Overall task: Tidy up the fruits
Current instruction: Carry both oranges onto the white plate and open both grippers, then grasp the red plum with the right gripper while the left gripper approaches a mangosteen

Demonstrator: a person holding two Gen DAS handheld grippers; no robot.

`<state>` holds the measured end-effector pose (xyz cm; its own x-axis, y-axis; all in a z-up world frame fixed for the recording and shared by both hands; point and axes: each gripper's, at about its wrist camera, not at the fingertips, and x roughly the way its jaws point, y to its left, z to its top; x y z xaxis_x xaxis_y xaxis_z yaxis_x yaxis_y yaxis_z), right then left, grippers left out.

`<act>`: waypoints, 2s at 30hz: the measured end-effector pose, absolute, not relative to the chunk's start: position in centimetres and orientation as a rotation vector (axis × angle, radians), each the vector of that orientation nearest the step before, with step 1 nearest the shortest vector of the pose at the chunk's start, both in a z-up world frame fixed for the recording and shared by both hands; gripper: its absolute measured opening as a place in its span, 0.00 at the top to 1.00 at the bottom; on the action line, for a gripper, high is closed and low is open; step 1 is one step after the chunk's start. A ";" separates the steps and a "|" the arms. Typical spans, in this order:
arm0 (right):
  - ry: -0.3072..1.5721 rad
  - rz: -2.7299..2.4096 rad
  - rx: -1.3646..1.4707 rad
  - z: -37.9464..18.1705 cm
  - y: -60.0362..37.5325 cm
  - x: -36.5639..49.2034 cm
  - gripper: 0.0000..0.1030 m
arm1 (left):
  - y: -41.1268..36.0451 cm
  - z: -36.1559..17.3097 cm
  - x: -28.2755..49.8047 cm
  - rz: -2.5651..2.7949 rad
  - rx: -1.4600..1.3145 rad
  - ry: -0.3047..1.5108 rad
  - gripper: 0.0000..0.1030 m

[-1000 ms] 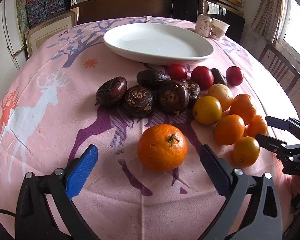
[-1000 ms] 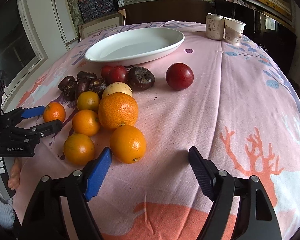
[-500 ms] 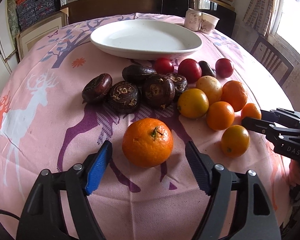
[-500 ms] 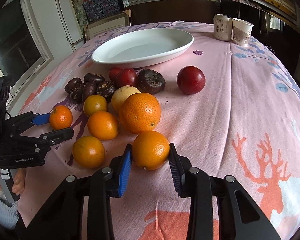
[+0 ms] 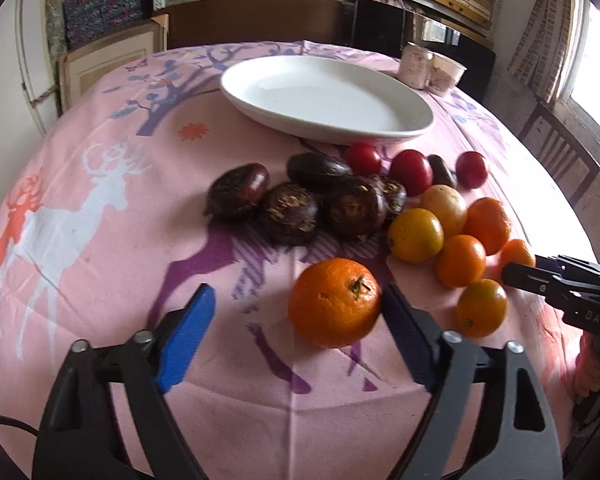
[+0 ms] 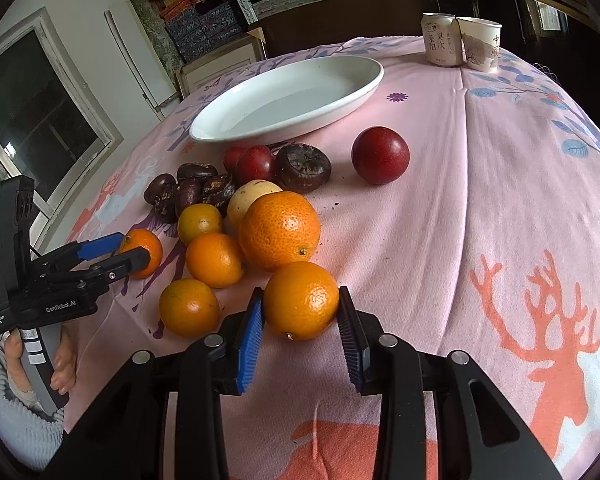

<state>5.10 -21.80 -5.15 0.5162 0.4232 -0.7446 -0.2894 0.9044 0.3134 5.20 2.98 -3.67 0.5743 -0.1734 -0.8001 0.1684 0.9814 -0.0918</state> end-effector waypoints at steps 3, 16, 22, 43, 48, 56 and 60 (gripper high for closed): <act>0.936 0.431 0.159 -5.1 -21.8 5.1 0.64 | 1.5 -4.0 4.9 -0.206 0.072 0.945 0.56; 0.823 0.408 0.167 -1.6 -22.6 4.8 0.65 | 2.1 0.1 6.8 -0.235 0.037 0.867 0.56; 0.791 0.383 0.179 1.6 -21.1 10.7 0.65 | 1.5 2.3 13.5 -0.241 -0.018 0.846 0.56; 0.742 0.379 0.343 -0.1 -20.4 17.7 0.50 | 4.3 1.2 18.2 -0.225 -0.131 0.830 0.18; 0.690 0.294 0.341 -0.3 -23.0 14.4 0.40 | 6.4 1.0 14.8 -0.142 -0.119 0.793 0.08; 0.675 0.202 0.372 -2.2 -26.2 9.4 0.19 | 9.3 -1.4 10.3 -0.061 -0.149 0.843 0.06; 0.664 0.176 0.393 -2.3 -26.9 9.3 0.15 | 9.6 -1.9 10.0 -0.041 -0.154 0.859 0.06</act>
